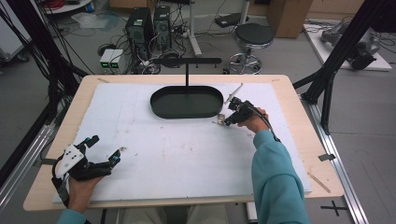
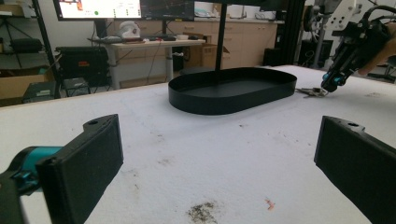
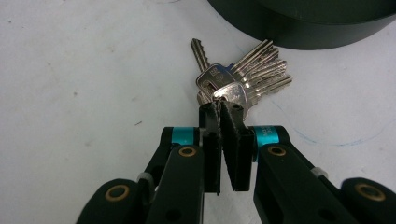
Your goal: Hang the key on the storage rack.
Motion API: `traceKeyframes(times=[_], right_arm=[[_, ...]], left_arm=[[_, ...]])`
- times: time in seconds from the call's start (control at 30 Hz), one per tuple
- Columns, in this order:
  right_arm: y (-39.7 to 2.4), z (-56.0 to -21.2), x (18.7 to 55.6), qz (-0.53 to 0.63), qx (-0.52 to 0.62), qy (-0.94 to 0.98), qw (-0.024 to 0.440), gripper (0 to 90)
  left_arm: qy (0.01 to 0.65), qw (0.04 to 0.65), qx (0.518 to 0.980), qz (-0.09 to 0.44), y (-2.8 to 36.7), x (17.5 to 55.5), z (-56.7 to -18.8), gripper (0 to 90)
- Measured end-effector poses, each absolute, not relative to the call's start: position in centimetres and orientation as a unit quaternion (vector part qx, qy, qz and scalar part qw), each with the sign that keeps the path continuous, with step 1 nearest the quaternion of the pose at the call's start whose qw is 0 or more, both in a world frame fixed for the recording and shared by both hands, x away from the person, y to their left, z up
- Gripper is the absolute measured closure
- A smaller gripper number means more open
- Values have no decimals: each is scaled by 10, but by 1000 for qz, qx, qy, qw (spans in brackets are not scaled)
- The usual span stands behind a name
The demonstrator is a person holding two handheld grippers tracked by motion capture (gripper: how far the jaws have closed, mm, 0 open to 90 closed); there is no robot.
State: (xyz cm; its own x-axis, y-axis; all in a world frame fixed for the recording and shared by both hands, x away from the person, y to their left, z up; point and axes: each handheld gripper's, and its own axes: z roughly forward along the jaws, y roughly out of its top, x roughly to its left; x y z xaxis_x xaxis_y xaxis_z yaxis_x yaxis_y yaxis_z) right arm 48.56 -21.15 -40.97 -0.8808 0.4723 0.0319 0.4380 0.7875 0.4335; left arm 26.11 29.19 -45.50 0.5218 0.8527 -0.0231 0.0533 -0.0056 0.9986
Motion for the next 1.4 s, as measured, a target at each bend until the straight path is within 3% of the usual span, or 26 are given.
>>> traceKeyframes(times=[0.77, 1.4], right_arm=[[-214, -399, 483, 238, 257, 936, 43, 889], [-215, -325, 480, 375, 240, 892, 80, 889]], left_arm=[[362, 606, 627, 329, 292, 261, -455, 17], [363, 606, 626, 330, 292, 261, -455, 17]])
